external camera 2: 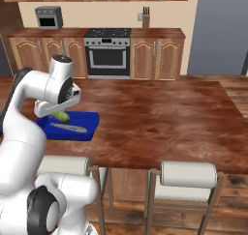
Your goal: Gather the lemon wedge and cucumber from the fridge and place them on a tray on the dining counter. Then gather the fishs from the fridge and place them on the other tray.
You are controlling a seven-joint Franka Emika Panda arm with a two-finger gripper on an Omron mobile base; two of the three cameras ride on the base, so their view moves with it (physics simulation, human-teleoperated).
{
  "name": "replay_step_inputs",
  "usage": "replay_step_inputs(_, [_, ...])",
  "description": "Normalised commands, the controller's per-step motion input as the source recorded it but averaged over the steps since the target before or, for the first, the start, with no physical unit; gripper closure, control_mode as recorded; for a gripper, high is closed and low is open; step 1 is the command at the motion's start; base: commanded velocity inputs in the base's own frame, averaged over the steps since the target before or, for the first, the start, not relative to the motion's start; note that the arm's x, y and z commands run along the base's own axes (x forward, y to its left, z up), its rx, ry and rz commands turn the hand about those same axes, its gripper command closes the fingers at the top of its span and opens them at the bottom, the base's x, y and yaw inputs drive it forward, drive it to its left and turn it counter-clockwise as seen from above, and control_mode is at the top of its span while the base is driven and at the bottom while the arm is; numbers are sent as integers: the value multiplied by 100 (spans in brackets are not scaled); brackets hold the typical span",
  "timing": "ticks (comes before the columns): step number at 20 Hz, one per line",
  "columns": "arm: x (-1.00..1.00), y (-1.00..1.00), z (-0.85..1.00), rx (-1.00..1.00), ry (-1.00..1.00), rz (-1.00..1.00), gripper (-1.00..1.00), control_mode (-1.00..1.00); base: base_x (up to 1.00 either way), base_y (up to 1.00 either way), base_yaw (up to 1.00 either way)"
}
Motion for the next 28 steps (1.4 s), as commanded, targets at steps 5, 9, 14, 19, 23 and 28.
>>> replay_step_inputs(5, [45, 9, -33, -2, 0, 3, 100, -100, 0, 0, 0])
replay_step_inputs(9, [41, 19, -28, -2, 0, 3, 100, -100, 0, 0, 0])
replay_step_inputs(14, [40, 14, -22, -1, 0, 2, 100, -100, 0, 0, 0])
replay_step_inputs(19, [34, 1, -12, 0, 0, 0, 100, -100, 0, 0, 0])
replay_step_inputs(23, [30, 1, -15, 0, 0, 0, 100, -100, 0, 0, 0])
replay_step_inputs(28, [27, 8, -17, -1, 0, 1, 100, -100, 0, 0, 0])
